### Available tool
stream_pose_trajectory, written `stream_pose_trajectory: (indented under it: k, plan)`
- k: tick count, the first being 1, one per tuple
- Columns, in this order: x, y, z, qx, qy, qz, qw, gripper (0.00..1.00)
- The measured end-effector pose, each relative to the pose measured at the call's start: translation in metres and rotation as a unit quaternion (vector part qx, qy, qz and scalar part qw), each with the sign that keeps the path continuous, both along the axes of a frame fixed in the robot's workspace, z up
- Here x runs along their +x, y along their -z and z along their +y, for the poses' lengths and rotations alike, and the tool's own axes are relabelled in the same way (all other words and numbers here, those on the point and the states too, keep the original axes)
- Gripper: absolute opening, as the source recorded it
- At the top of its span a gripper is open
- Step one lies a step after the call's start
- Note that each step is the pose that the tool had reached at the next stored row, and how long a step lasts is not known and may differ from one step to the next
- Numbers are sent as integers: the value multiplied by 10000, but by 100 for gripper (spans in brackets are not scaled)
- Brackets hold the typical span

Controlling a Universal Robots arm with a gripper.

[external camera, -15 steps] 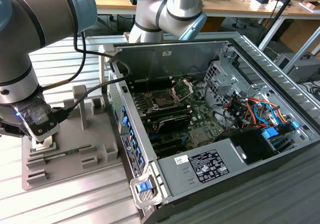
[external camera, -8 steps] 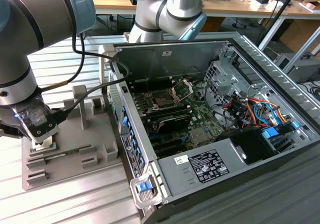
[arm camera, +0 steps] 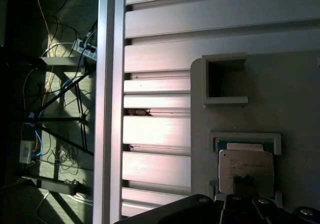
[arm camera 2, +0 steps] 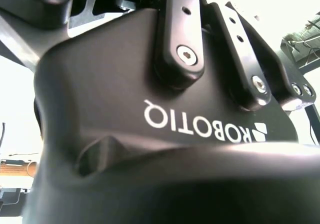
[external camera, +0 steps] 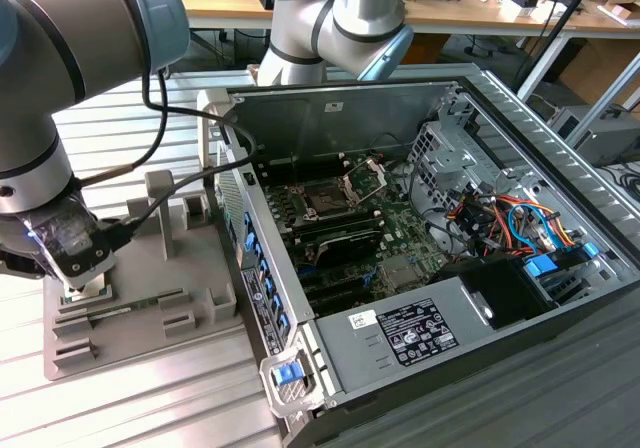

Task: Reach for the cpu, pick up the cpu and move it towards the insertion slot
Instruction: 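Pick up the cpu and move it towards the insertion slot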

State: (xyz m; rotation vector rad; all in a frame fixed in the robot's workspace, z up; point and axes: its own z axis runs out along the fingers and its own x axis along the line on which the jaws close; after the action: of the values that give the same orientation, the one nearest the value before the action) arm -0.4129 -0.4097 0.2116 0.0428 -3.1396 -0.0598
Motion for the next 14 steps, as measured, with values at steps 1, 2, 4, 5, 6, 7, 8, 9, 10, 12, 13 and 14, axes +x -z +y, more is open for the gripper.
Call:
stream_pose_trajectory:
  k: [1, 2, 4, 5, 6, 7, 8, 9, 10, 12, 13, 14]
  plan:
    - [0, 2, 0, 0, 0, 0, 10000, 11]
    - [0, 3, 0, 0, 0, 0, 10000, 11]
    - [1, 7, 3, 1, 0, -1, 10000, 11]
    - [2, 12, 7, 1, 0, -2, 10000, 11]
    - [5, 14, 10, 1, 0, -1, 10000, 11]
    - [7, 16, 12, 1, 0, -1, 10000, 11]
    - [8, 18, 14, 1, 0, -1, 10000, 11]
    - [8, 18, 15, 0, 0, -1, 10000, 11]
    - [8, 18, 15, 0, 0, -1, 10000, 11]
    - [8, 18, 15, 0, 0, -1, 10000, 11]
    - [8, 18, 16, 0, 0, -1, 10000, 11]
    - [8, 18, 16, 0, 0, -1, 10000, 11]
